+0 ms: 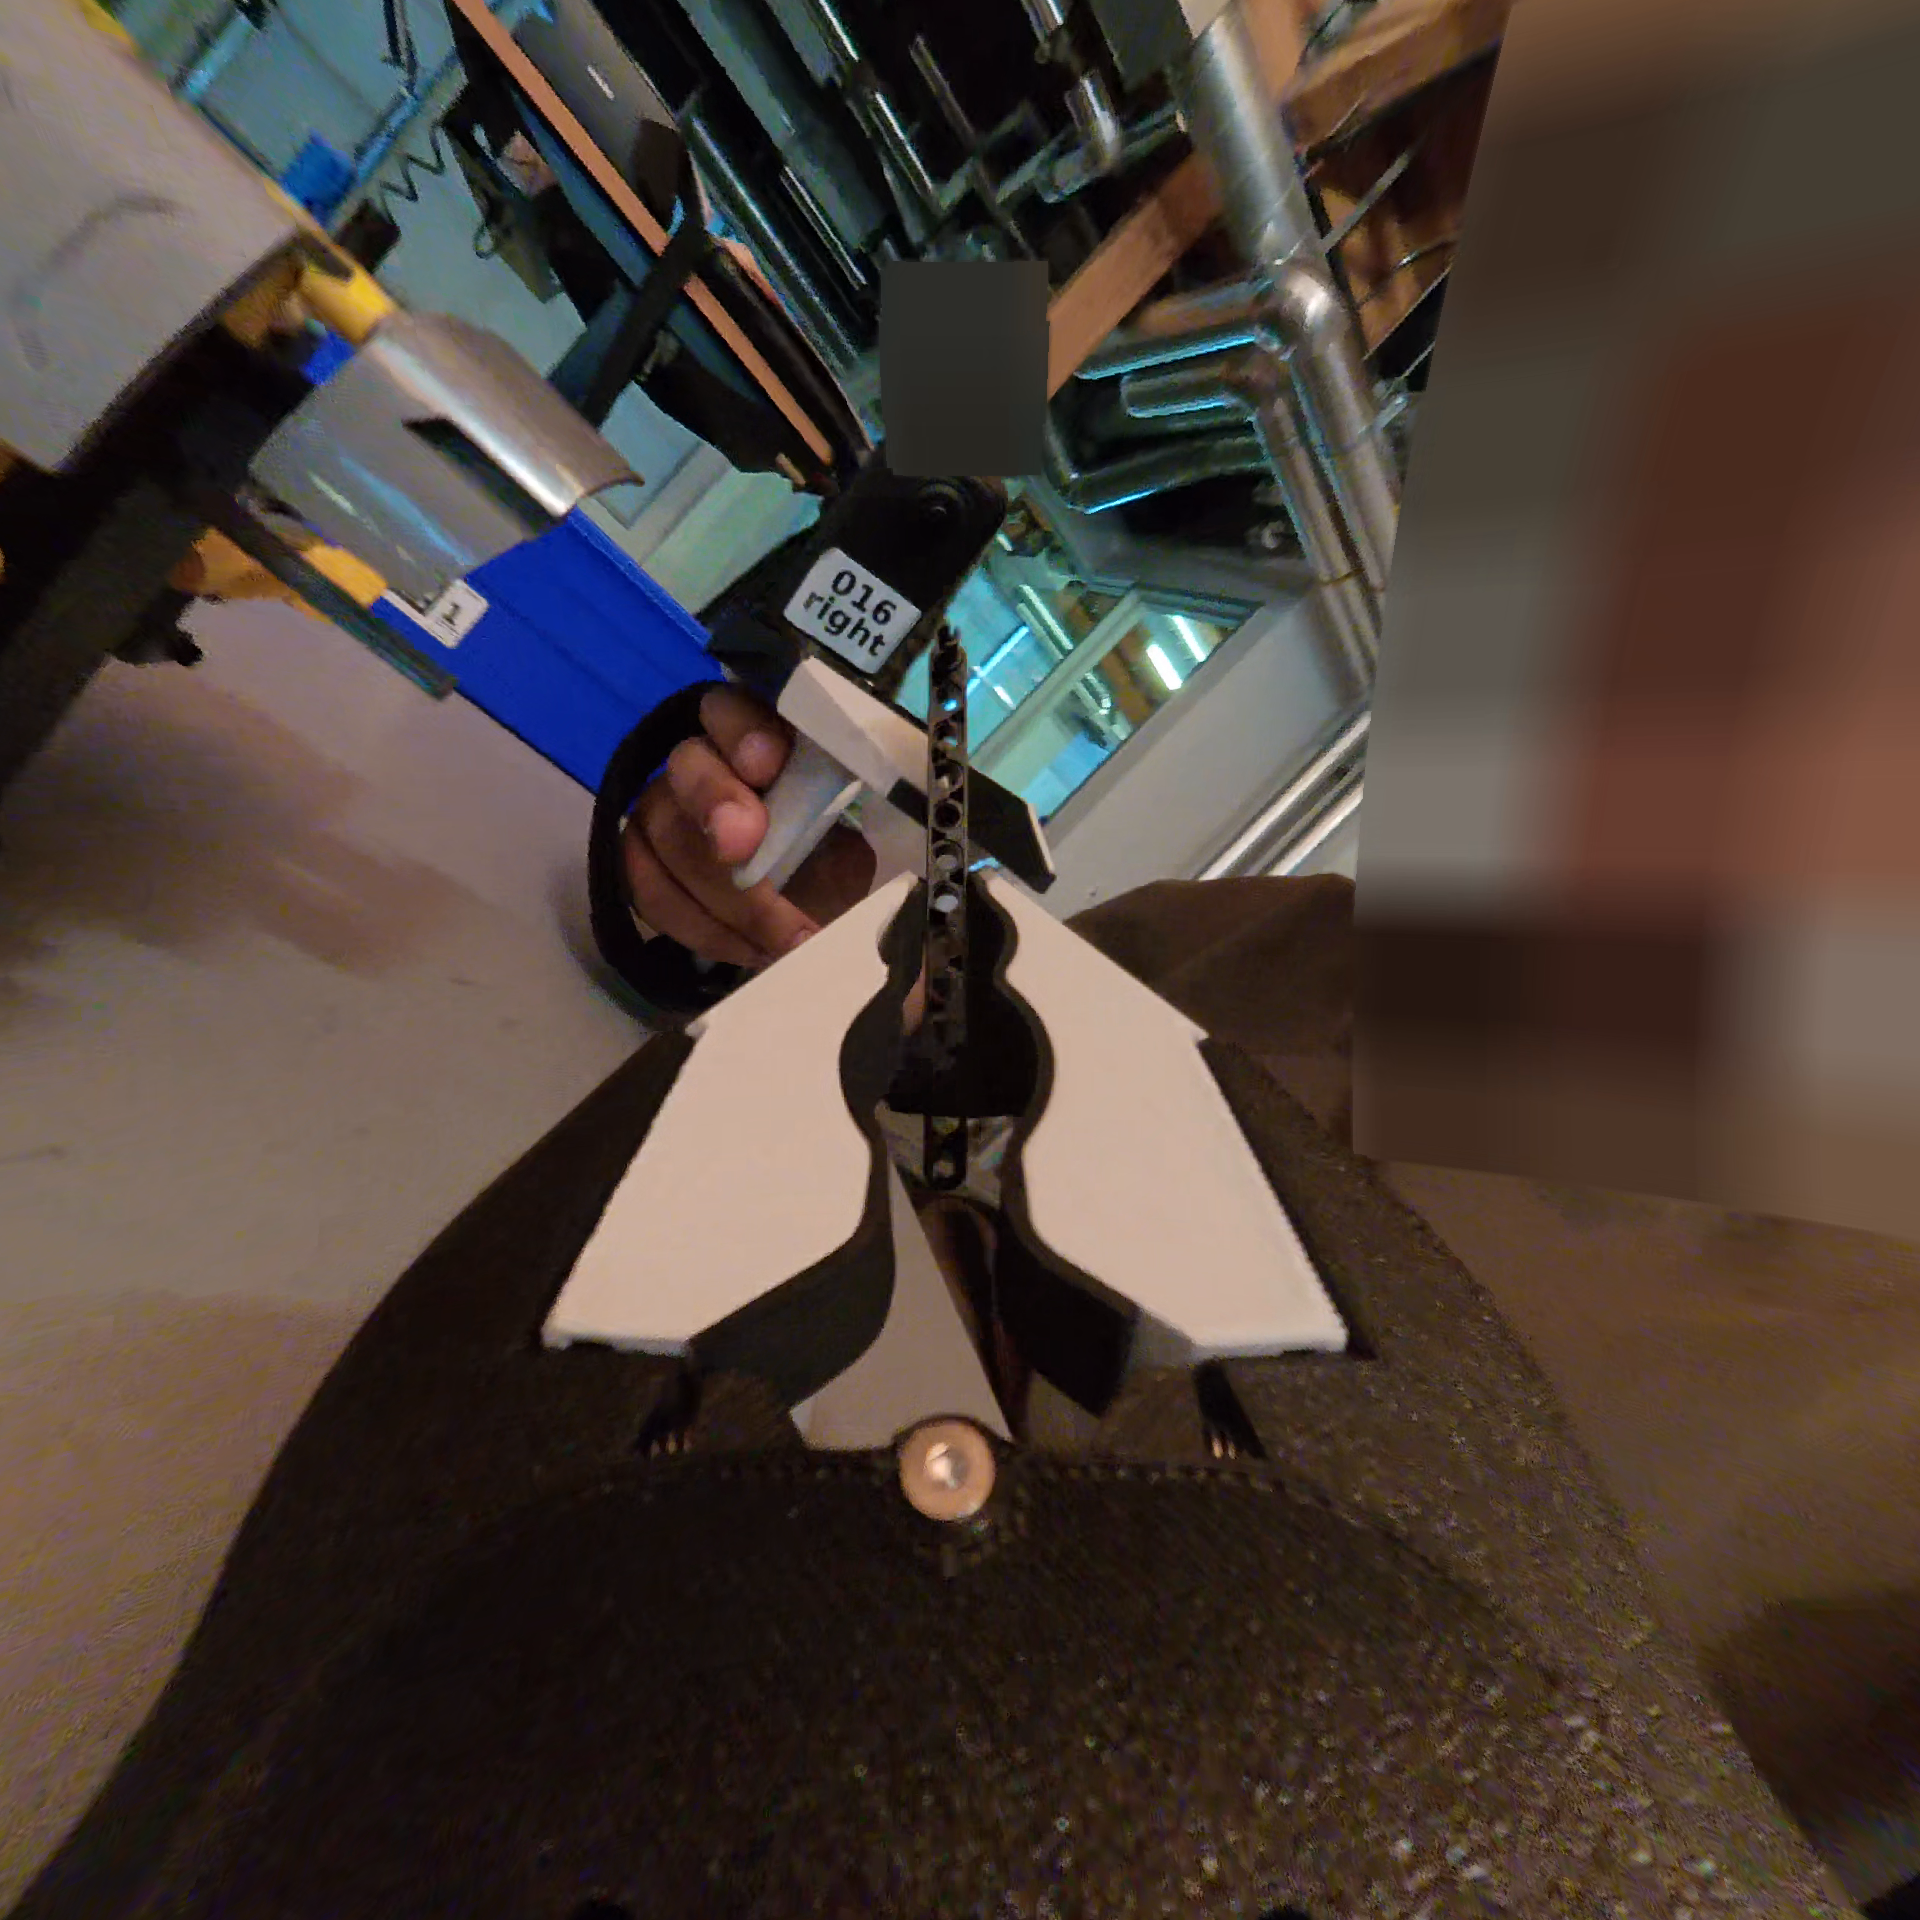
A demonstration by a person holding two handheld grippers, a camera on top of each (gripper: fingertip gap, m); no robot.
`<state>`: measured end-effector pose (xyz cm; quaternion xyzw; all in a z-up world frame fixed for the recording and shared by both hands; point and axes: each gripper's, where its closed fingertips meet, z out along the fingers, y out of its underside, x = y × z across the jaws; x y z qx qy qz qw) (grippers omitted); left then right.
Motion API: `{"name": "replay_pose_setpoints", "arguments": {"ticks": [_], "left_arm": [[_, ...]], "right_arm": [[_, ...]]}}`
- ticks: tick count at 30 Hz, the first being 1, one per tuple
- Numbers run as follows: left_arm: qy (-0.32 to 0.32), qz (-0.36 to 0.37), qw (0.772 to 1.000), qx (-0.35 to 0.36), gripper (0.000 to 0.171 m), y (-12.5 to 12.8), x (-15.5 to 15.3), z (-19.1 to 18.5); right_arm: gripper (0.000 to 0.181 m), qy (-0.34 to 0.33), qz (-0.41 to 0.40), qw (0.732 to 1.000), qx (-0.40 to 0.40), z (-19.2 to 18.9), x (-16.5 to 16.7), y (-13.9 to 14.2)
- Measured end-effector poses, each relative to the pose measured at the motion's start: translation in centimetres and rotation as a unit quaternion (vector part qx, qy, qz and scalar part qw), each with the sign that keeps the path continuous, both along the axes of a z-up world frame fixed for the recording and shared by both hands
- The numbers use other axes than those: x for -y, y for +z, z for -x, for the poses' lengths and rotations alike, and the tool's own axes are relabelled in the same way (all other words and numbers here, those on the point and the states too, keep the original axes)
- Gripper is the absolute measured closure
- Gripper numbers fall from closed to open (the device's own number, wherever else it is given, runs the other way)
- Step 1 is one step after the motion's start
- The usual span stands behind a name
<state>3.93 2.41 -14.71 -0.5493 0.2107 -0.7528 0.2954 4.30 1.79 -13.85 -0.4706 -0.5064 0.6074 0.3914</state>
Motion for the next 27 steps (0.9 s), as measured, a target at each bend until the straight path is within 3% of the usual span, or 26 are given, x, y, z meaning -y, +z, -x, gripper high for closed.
{"name": "replay_pose_setpoints", "arguments": {"ticks": [3, 10, 14, 18, 20, 22, 25, 27], "left_arm": [[-0.038, 0.031, 0.999, 0.013, 0.167, 0.0, 0.3, -0.5], [-0.065, 0.027, 0.997, 0.028, 0.168, 0.4, 1.3, -0.6], [-0.11, 0.012, 0.994, 0.023, 0.168, 0.5, 3.1, -1.2], [-0.144, -0.006, 0.989, 0.014, 0.167, 0.4, 4.6, -1.7], [-0.128, -0.004, 0.992, 0.003, 0.164, 0.1, 4.1, -1.7], [-0.081, -0.015, 0.996, -0.018, 0.15, -0.3, 3.0, -1.5], [-0.016, -0.066, 0.996, -0.063, 0.141, -0.5, 1.8, -0.4], [0.052, -0.119, 0.988, -0.08, 0.128, 0.7, 0.7, 1.1]], "right_arm": [[0.159, -0.005, -0.001, 1.0, -0.002, 0.1, 0.0, -0.1], [0.163, -0.01, 0.001, 1.0, 0.007, 0.0, -0.5, -0.3], [0.155, 0.056, 0.043, 0.997, 0.002, 0.2, 1.5, -0.1], [0.17, 0.097, 0.069, 0.993, -0.016, 0.2, 3.1, 0.7], [0.171, 0.077, 0.061, 0.995, -0.012, 0.3, 2.8, 0.8], [0.172, 0.028, 0.041, 0.999, -0.02, 0.2, 1.5, 1.1], [0.171, -0.046, 0.001, 0.999, 0.005, -0.2, -1.0, 0.7], [0.173, -0.09, -0.027, 0.995, 0.026, -0.4, -2.4, 0.1]]}}
